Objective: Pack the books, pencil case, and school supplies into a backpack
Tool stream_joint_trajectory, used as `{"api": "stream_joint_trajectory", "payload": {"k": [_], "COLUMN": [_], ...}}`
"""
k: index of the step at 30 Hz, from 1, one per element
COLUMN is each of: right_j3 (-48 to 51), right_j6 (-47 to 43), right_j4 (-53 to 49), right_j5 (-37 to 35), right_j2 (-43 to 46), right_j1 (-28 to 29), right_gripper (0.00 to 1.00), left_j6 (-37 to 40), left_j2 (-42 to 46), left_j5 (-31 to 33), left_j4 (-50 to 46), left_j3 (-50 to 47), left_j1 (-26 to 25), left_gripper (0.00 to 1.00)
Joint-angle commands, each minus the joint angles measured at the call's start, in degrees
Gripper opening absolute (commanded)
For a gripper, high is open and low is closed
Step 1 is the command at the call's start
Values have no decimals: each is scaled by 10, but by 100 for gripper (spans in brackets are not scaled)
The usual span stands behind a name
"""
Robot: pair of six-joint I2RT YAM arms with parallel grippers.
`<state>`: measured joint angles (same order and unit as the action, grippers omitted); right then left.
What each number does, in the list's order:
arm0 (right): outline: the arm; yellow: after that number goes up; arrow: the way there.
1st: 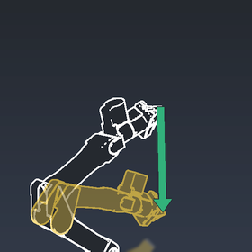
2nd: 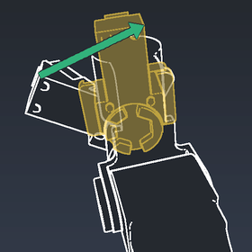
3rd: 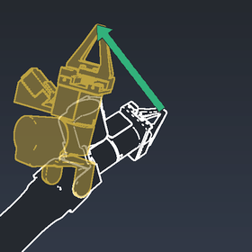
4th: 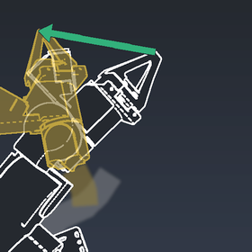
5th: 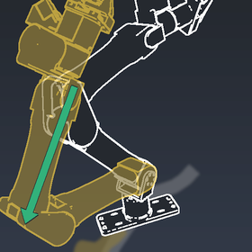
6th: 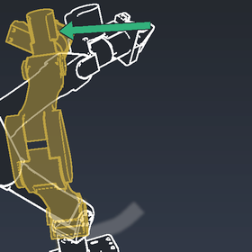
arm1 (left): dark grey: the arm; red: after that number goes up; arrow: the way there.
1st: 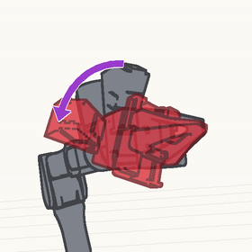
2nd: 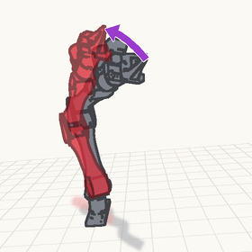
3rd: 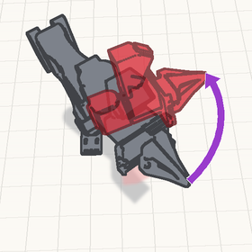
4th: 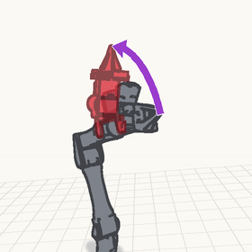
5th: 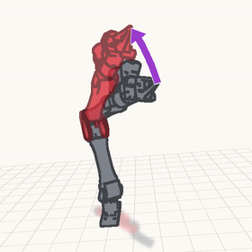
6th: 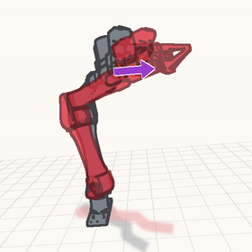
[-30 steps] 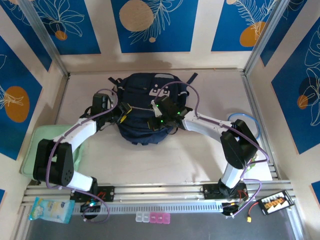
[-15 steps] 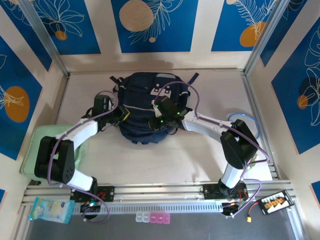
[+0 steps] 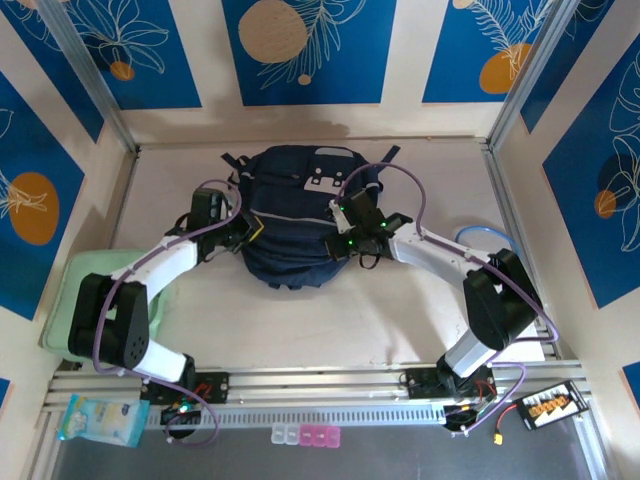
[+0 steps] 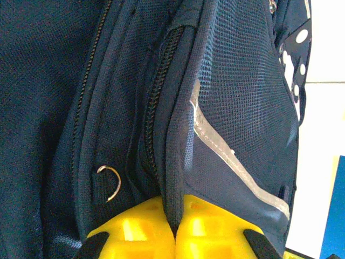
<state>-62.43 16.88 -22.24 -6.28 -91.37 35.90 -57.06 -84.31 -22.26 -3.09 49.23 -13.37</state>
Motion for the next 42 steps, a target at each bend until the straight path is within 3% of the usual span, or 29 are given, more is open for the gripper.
{"api": "stream_joint_trajectory", "payload": {"k": [1, 7, 12, 16, 28, 32, 34, 36, 38, 40, 42], "right_j3": [-3, -18, -51, -84, -169, -166, -159, -143, -126, -117, -108], "right_j6": [-26, -79, -140, -155, -19, -5, -26, -40, -41, -27, -5], "right_j4": [-43, -53, -71, -84, -159, -152, -142, -121, -109, -105, -95], "right_j5": [-56, -60, -4, -5, -81, -40, 46, 97, 97, 76, 34], "right_j2": [13, 8, -8, -30, -94, -75, -60, -37, -13, 13, 41], "right_j1": [-23, -53, -84, -101, -132, -139, -137, -122, -107, -103, -107], "right_gripper": [0, 0, 1, 2, 5, 10, 20, 27, 33, 38, 43], "left_j6": [45, 125, 234, 289, 328, 329, 322, 296, 256, 220, 207], "left_j2": [13, 4, -13, -17, -37, -35, -32, -26, -12, 12, 33], "left_j5": [29, 24, 18, 8, -25, -48, -61, -75, -102, -111, -92], "left_j4": [-30, -108, -197, -236, -266, -259, -249, -232, -194, -157, -152], "left_j3": [21, 55, 97, 113, 134, 138, 144, 148, 143, 138, 141], "left_j1": [6, 6, 6, 6, 6, 5, 6, 6, 5, 6, 6], "left_gripper": [0, 0, 0, 0, 0, 0, 0, 18, 30, 48, 58]}}
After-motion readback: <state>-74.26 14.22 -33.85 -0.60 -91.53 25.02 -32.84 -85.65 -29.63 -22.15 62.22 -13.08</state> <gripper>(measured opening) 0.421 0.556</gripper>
